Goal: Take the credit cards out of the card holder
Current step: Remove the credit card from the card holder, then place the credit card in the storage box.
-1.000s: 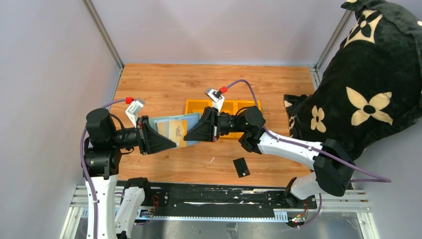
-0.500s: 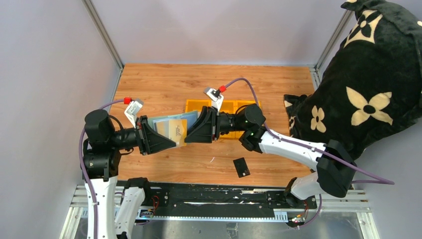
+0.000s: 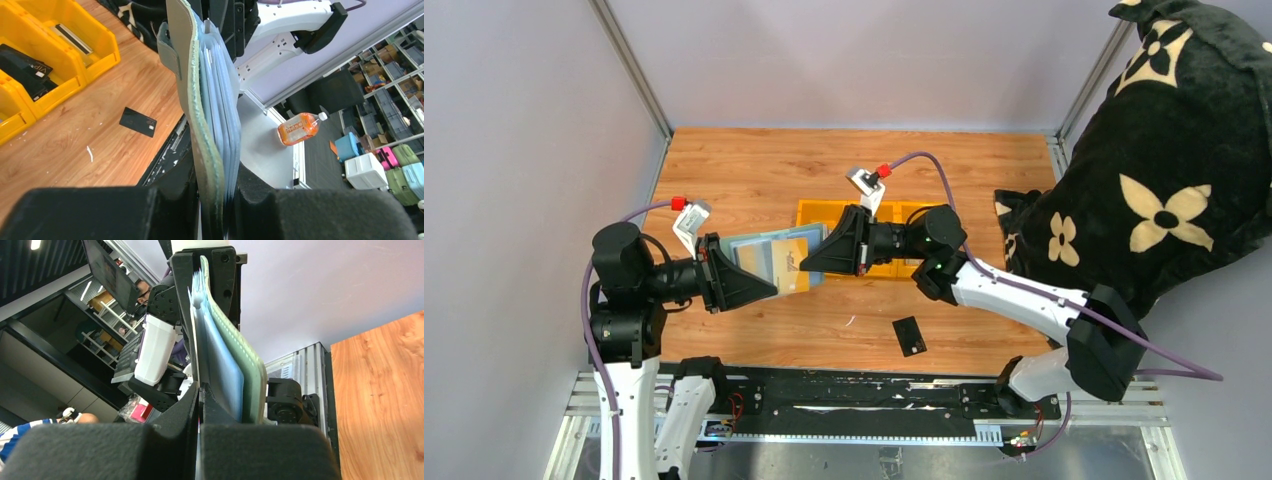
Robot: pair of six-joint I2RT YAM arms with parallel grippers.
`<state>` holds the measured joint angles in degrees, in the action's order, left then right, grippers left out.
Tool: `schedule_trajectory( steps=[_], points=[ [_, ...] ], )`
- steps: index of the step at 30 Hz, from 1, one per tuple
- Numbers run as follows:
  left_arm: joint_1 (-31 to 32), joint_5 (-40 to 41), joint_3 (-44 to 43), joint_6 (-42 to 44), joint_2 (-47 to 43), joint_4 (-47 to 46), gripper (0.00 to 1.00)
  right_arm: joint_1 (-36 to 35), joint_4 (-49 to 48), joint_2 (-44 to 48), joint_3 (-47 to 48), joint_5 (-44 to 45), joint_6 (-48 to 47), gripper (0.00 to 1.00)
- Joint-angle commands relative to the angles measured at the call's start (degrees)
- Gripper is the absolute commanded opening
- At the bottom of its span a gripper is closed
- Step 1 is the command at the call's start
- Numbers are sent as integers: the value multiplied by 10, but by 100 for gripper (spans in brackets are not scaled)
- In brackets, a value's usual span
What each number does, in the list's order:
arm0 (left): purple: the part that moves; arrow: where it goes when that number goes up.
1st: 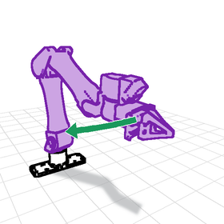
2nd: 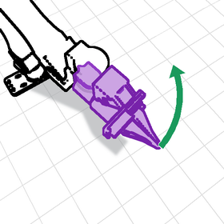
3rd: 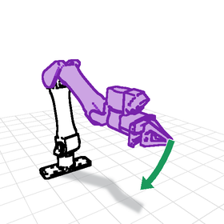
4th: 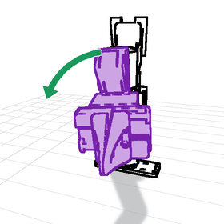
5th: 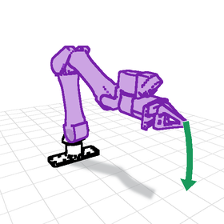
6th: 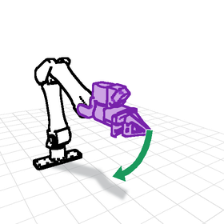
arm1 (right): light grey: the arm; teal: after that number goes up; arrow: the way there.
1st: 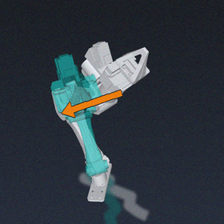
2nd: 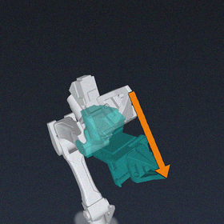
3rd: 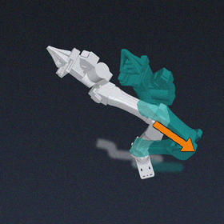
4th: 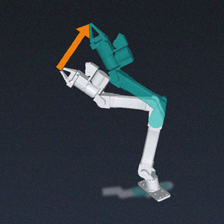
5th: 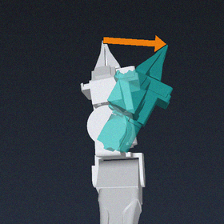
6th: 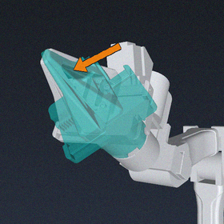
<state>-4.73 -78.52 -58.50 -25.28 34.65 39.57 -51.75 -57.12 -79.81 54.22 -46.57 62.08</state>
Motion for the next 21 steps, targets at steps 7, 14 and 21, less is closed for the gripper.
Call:
schedule_trajectory(
  steps=[7,14,21],
  points=[
    [0,-5,-26,2,3,-7,11,65,-14,69,-72,4,13,0],
    [0,1,-29,5,9,-7,9,168,68,127,-79,-28,4,0],
    [0,-1,-42,6,14,-8,9,300,384,174,-48,-51,-159,0]
  ],
)
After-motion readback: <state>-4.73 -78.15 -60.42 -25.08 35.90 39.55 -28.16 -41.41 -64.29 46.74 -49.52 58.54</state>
